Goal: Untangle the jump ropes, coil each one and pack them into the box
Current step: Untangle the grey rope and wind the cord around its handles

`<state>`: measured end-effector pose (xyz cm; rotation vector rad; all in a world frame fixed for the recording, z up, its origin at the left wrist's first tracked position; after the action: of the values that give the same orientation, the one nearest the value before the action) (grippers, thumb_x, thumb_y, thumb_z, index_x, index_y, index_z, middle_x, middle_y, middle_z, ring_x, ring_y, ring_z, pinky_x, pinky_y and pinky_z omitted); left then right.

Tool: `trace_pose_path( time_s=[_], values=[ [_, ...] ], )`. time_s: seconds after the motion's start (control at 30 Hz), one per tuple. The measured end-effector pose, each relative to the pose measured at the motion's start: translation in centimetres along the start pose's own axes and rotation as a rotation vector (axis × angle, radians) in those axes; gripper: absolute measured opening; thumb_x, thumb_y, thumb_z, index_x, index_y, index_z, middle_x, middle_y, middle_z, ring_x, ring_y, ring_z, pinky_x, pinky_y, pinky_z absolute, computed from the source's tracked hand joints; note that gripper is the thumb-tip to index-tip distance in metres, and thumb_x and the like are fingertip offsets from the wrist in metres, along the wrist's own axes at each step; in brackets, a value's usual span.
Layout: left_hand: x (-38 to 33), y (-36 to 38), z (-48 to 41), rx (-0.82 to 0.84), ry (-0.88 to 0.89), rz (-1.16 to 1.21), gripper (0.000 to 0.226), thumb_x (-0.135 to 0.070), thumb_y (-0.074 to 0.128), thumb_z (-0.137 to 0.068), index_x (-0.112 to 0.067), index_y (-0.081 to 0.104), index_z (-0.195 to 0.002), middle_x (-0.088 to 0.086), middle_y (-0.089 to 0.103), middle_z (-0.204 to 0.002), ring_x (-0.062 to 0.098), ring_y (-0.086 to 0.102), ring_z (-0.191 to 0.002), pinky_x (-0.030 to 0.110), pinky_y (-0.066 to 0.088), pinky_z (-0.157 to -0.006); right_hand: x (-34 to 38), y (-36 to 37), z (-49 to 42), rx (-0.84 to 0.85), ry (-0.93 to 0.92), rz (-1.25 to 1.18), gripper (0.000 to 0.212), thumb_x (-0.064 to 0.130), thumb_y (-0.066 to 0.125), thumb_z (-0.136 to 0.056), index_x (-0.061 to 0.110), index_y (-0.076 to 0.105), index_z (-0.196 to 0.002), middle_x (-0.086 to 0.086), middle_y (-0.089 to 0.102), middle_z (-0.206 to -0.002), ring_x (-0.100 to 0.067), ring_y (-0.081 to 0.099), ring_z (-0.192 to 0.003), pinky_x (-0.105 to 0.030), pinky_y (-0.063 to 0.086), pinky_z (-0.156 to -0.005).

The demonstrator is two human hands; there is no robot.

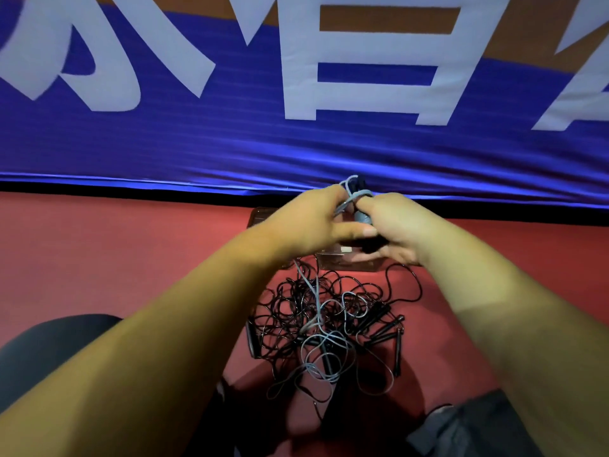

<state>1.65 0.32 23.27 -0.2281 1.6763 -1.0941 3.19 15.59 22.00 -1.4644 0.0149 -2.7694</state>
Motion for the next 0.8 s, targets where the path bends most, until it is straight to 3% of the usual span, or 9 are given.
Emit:
trace_pose_path(
  time_s=[0.07,0.17,0.27,0.33,0.43,0.5,0.6,0.7,0.8],
  values=[
    [0.2,-1.3,-0.1,-0.027,-0.037,0.103,0.03,-0.052,0.064,-0.098,-0.023,0.064,-0.093,-0.013,0.061,-0.069,-0.002,0.051,-0.057,0.019,0.041,-0.059,0.2,-0.8,0.0,-0.047,-0.051,0.097,0.019,0.03,0.056,-0.109,0.016,0.065,-0.119,-0.012,0.068,-0.098,-0.021,0.071,-0.066,-0.035,0.057,-0.053],
    [0.4,-2.2,-0.1,-0.028,-0.081,0.157,0.025,-0.038,0.054,-0.108,-0.018,0.068,-0.102,-0.017,0.056,-0.059,-0.001,0.049,-0.052,0.021,0.042,-0.057,0.3,-1.7,-0.2,-0.028,-0.081,0.046,0.021,0.031,0.057,-0.109,0.012,0.063,-0.118,-0.009,0.057,-0.086,-0.015,0.054,-0.056,-0.024,0.038,-0.044],
    [0.7,-2.5,0.2,0.029,-0.185,0.425,0.018,-0.028,0.052,-0.11,-0.013,0.061,-0.108,0.0,0.061,-0.07,0.019,0.068,-0.059,0.03,0.049,-0.055,0.9,-1.8,0.3,0.026,-0.112,-0.008,0.018,0.031,0.062,-0.102,0.014,0.063,-0.109,-0.008,0.056,-0.081,-0.014,0.048,-0.052,-0.021,0.028,-0.045],
    [0.6,-2.1,0.4,0.088,-0.205,0.602,0.013,-0.02,0.055,-0.109,-0.007,0.057,-0.11,0.006,0.069,-0.081,0.028,0.074,-0.071,0.031,0.055,-0.059,1.1,-1.9,0.5,0.049,-0.127,-0.011,0.029,0.043,0.064,-0.095,0.017,0.065,-0.105,-0.005,0.056,-0.078,-0.014,0.045,-0.051,-0.02,0.025,-0.044],
    [0.0,-2.0,0.4,0.06,-0.147,0.778,0.01,0.0,0.066,-0.098,-0.005,0.058,-0.097,0.003,0.076,-0.078,0.019,0.075,-0.072,0.025,0.058,-0.062,1.3,-2.0,0.6,0.053,-0.13,-0.007,0.044,0.062,0.064,-0.092,0.02,0.066,-0.103,-0.003,0.056,-0.073,-0.014,0.042,-0.049,-0.018,0.023,-0.042],
    [0.1,-2.0,0.3,0.044,-0.148,0.754,0.015,0.004,0.073,-0.091,-0.003,0.06,-0.092,0.002,0.074,-0.07,0.013,0.071,-0.065,0.022,0.056,-0.06,1.4,-2.0,0.7,0.049,-0.133,0.003,0.039,0.058,0.062,-0.097,0.019,0.067,-0.101,-0.004,0.057,-0.074,-0.014,0.041,-0.049,-0.018,0.022,-0.044],
    [0.9,-1.9,0.2,0.085,-0.185,0.537,0.02,-0.01,0.085,-0.084,-0.007,0.065,-0.086,0.015,0.073,-0.074,0.022,0.065,-0.065,0.026,0.051,-0.055,1.5,-2.0,0.8,0.042,-0.152,0.029,0.036,0.051,0.063,-0.099,0.016,0.066,-0.101,-0.007,0.057,-0.077,-0.016,0.041,-0.049,-0.018,0.021,-0.048],
    [1.6,-1.4,0.1,0.089,-0.221,0.602,0.008,-0.009,0.077,-0.092,-0.007,0.069,-0.092,0.015,0.075,-0.082,0.015,0.065,-0.062,0.019,0.049,-0.05,1.7,-2.2,1.0,0.047,-0.165,0.022,0.035,0.051,0.063,-0.1,0.016,0.063,-0.102,-0.007,0.057,-0.075,-0.016,0.039,-0.049,-0.018,0.02,-0.047],
    [2.4,-1.4,0.0,0.084,-0.228,0.683,0.013,-0.002,0.071,-0.095,-0.007,0.077,-0.105,0.014,0.078,-0.091,0.014,0.069,-0.075,0.026,0.059,-0.076,2.1,-2.6,1.3,0.066,-0.172,0.002,0.036,0.05,0.061,-0.1,0.014,0.063,-0.105,-0.008,0.058,-0.075,-0.016,0.037,-0.048,-0.017,0.02,-0.045]
  ],
)
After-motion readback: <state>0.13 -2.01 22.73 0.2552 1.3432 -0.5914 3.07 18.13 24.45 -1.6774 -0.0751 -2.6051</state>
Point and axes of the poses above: each hand's wrist, its own z-axis away from the middle knuckle, its own y-axis out of the palm, x = y × z, the point moved 2 cm from there along -z, towards the middle knuckle
